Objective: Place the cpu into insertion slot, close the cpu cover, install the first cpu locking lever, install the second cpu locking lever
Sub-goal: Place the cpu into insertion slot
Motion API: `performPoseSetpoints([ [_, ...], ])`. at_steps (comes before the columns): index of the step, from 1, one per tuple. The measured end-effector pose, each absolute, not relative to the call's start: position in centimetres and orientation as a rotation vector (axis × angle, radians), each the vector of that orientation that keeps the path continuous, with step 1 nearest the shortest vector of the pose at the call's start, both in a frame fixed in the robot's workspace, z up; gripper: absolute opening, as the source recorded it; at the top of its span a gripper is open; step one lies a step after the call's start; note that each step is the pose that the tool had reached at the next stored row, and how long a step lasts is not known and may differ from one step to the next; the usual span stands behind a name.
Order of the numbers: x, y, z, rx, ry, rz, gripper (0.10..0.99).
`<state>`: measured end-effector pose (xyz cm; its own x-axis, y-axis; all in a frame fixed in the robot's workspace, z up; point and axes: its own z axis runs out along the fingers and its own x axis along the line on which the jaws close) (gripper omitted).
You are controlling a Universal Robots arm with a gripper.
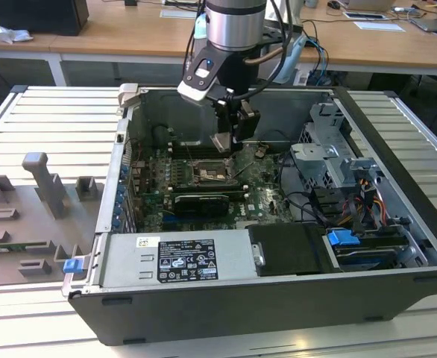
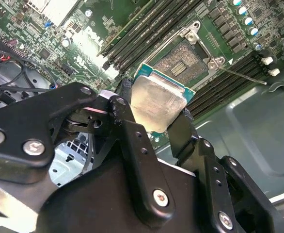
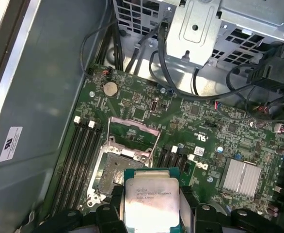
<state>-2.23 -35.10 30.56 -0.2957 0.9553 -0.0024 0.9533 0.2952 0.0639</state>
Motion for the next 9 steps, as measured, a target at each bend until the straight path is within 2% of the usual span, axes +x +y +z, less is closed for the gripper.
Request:
performPoseSetpoints([
  [9, -2.22, -35.1, 29.42, 1.848, 2.501, 0.068, 0.541],
])
